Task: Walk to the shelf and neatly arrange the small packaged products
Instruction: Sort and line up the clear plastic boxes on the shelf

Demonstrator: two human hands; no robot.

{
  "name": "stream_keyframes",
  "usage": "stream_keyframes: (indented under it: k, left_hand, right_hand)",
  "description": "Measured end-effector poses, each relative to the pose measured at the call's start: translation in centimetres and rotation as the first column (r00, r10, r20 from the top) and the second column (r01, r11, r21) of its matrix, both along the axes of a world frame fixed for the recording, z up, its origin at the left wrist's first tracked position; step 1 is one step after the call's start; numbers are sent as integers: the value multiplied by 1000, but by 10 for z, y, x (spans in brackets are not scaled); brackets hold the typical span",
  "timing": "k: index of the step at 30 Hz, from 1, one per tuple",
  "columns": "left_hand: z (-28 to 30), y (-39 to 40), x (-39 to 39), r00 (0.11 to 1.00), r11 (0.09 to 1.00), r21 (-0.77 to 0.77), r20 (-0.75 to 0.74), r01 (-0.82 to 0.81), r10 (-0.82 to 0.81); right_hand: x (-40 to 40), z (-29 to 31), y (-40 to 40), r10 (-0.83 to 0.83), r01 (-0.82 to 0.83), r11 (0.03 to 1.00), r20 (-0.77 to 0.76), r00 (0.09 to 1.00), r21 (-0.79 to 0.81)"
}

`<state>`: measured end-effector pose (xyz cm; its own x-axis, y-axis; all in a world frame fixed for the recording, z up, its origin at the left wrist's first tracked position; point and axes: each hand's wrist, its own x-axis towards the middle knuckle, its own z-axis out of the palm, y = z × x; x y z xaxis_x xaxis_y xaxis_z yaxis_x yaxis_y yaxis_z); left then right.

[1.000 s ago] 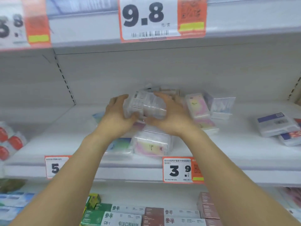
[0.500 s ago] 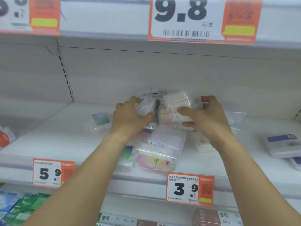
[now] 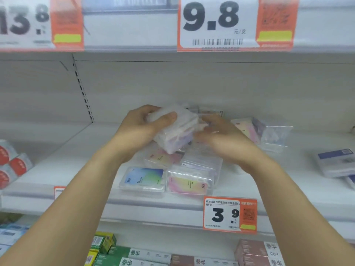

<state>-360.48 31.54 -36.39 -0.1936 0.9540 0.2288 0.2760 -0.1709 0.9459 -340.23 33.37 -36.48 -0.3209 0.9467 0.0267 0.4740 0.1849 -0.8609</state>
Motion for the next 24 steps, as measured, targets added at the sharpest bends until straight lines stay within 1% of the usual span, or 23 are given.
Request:
stream_keyframes:
  k: [1,2,3,4,6,9,11,13,15,17,19,21,22,23,24]
  left_hand:
    - [0,-1,-4,999,999,-2,12,-51,51]
    - [-1,-2,-9,995,995,-4,14,-95,95]
    - [-2,-2,-15,991,991,1,12,-134,134]
    - [-3,-3,-21,985,985,9,-1,-173,173]
    - [-3,-7,-34,967,968,21,-47,-252,252]
    - [0,-18,-56,908,932,42,-214,-360,361]
    - [1,-26,-70,865,913,64,-302,-402,402]
    - [0,-36,-82,827,901,89,-368,-424,425]
    - [-2,-45,-94,802,895,101,-408,-435,436]
    - [-6,-55,-106,777,895,91,-464,-436,426]
    - [-14,-61,-119,737,885,95,-517,-456,435]
    - [-22,-65,-135,698,864,89,-550,-496,458]
    - [-26,-66,-144,678,855,67,-579,-514,453]
    - [-29,-67,-153,653,848,35,-622,-528,432]
    - [-33,-67,-163,627,838,-6,-666,-546,404]
  right_hand:
    - [7,0,-1,4,-1,1000,182,983,-16]
    - [12,-1,-1,19,-2,999,327,945,-52]
    - [15,-2,-3,40,-4,996,423,905,-85]
    - [17,-4,-4,52,2,994,477,877,-113]
    - [19,-5,-4,16,48,993,519,855,-110]
    - [16,-2,-4,-22,68,996,595,804,-55]
    - [10,5,-8,-68,72,997,635,769,19]
    - [4,10,-11,-141,64,988,645,751,142]
    - [-3,12,-12,-252,95,953,576,778,289]
    - [-12,12,-16,-341,142,895,443,829,424]
    - [-27,13,-23,-376,175,819,280,883,547]
    - [-49,16,-35,-341,197,743,108,934,639]
    - [-62,18,-42,-297,200,724,36,954,660]
    - [-77,18,-48,-241,192,731,-15,971,655]
    - [-94,16,-53,-182,168,760,-43,982,628]
